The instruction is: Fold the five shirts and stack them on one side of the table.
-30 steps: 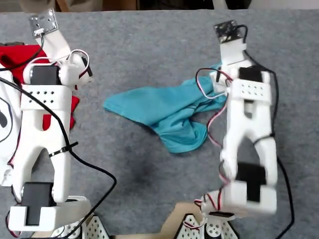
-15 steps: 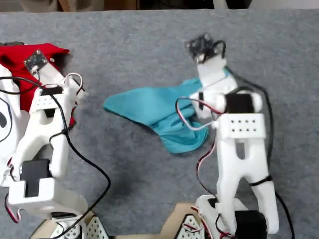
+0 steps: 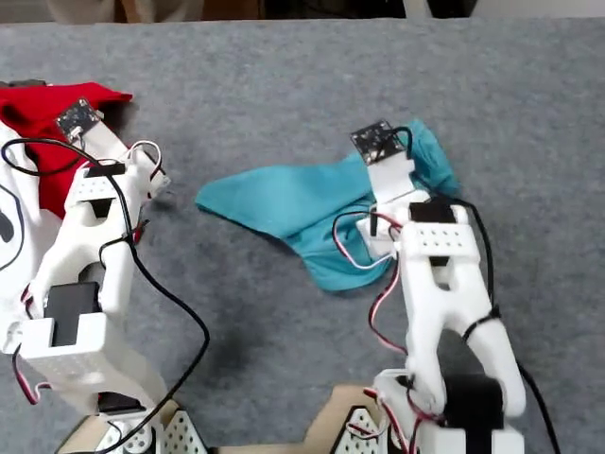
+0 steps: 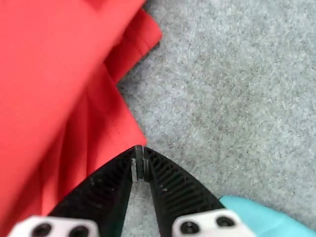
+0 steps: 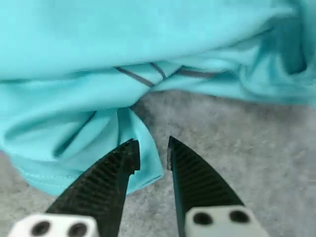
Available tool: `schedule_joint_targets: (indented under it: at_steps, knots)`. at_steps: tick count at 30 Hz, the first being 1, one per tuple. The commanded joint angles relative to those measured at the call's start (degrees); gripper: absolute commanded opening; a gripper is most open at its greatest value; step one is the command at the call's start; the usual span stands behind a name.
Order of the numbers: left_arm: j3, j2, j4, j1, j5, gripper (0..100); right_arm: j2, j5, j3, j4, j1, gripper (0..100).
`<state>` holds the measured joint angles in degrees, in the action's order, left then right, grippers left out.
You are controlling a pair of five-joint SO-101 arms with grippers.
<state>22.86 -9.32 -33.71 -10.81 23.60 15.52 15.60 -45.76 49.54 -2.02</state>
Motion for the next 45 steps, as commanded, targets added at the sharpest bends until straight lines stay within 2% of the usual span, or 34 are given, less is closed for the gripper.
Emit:
schedule_joint_targets:
  at_steps: [1,4,11,16,20,24,29,33,36,45]
  knots:
    - [-3.3,0.4,0.9,0.4,-0.4,2,-5.7,0.4,1.1,-2.1,1.3,10.1]
    - [-3.3,0.4,0.9,0.4,-0.4,2,-12.3,0.3,5.6,-0.8,1.3,10.1]
    - [-3.3,0.4,0.9,0.4,-0.4,2,-24.5,-0.1,18.4,9.8,3.6,8.7]
    - [-3.3,0.4,0.9,0.4,-0.4,2,-25.1,-0.1,19.5,10.7,3.9,0.6]
    - [-3.3,0.4,0.9,0.4,-0.4,2,-23.2,-1.3,19.4,11.3,5.4,0.5]
    - [-3.4,0.4,1.0,0.5,-0.4,2,-15.9,-2.0,19.8,15.7,9.7,0.5]
    - [-3.4,0.2,1.0,1.4,-0.4,2,4.1,-2.0,20.7,25.1,11.5,0.5]
    - [-3.4,0.1,1.0,1.4,-0.4,2,21.3,-0.4,29.1,35.3,11.4,0.5]
    - [-3.3,0.1,0.9,1.4,-0.4,2,30.9,2.2,37.8,39.1,11.0,0.5]
    - [-2.9,0.2,0.8,1.4,-0.4,2,35.5,2.4,62.8,40.3,11.4,0.7]
